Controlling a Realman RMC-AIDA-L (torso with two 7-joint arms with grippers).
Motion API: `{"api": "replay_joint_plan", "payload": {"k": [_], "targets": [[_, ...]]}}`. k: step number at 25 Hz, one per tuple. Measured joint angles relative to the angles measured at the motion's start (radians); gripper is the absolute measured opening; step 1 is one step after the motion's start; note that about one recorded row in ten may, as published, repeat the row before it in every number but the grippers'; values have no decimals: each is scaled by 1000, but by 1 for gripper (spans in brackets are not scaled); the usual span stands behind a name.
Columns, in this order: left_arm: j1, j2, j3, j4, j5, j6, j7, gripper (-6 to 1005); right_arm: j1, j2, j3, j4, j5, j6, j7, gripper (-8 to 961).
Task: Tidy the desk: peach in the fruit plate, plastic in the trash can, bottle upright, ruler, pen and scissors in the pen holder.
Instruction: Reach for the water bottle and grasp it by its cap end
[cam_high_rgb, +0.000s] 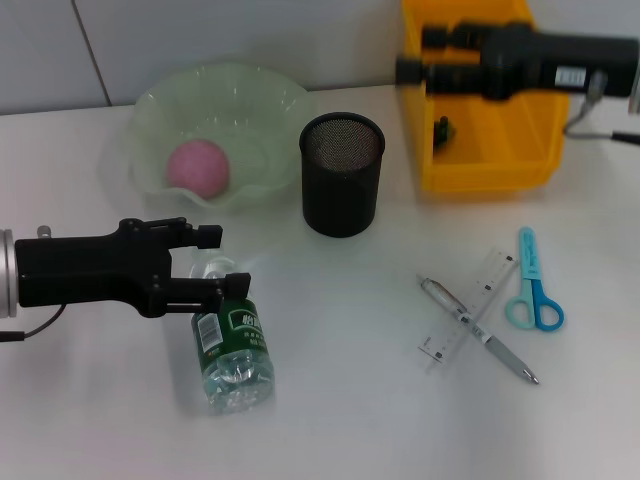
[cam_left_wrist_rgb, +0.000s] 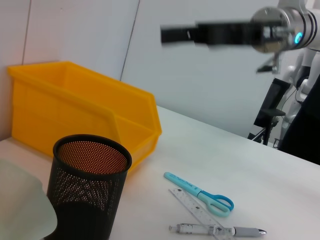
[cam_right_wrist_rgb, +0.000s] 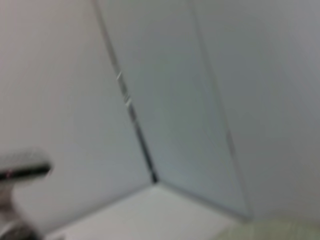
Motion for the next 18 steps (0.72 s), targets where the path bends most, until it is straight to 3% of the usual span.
{"api": "replay_joint_plan", "payload": {"k": [3,8,18], "targets": [[-1,0,0,1,0,0,-3,760,26,-13,2,24,-111,-77,1,806],[-3,-2,0,3,0,3,-7,759,49,-14,-2,28,-264,-148,3,806],[-7,-3,0,4,0,3,-30,755,40,-7,5,31,-376,-112,3,806]]}}
